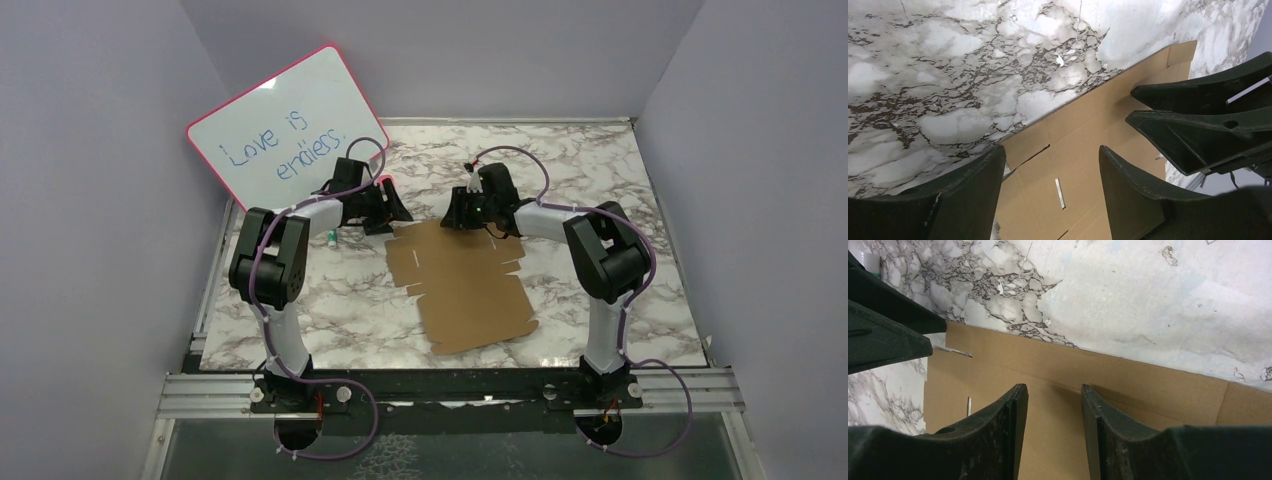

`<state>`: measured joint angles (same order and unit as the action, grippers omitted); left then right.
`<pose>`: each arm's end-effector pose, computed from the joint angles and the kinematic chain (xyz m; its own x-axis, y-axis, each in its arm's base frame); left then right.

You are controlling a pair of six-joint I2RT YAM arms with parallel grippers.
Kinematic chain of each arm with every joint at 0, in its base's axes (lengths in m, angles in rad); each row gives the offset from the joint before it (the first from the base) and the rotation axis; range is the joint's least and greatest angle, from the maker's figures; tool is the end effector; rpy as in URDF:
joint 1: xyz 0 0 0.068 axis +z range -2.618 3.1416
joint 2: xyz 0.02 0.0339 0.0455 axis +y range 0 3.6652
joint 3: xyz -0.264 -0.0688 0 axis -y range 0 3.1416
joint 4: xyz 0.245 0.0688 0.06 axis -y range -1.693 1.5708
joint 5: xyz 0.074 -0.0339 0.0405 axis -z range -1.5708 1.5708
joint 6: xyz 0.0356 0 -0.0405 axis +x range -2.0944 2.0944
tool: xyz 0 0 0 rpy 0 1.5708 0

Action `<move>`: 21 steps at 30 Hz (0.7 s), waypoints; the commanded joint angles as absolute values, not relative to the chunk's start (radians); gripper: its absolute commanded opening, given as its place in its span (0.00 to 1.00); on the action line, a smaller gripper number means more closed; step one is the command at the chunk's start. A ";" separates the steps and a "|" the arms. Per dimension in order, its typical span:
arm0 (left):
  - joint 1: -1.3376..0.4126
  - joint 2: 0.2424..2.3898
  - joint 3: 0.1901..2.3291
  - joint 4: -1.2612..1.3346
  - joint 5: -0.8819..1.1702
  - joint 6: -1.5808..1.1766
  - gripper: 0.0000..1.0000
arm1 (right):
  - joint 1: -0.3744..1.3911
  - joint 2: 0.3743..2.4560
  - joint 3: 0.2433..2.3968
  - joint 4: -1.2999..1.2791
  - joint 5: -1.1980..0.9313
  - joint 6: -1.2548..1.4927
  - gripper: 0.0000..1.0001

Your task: Fold the paper box

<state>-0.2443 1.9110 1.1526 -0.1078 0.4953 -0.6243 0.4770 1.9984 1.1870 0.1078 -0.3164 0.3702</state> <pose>0.3796 -0.1121 0.1572 -0.8988 -0.3060 -0.3139 -0.0171 0.7400 -0.6724 0.3715 0.2045 0.1476 -0.7699 -0.0109 -0.6380 -0.3953 0.7930 0.4635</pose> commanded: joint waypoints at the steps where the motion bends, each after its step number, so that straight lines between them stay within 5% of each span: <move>1: -0.260 1.849 1.147 -0.105 0.553 -0.657 0.69 | 0.480 2.028 1.165 0.123 -0.334 0.383 0.49; 21: -0.274 1.792 1.172 -0.155 0.477 -0.629 0.69 | 0.480 2.029 1.139 0.156 -0.329 0.401 0.49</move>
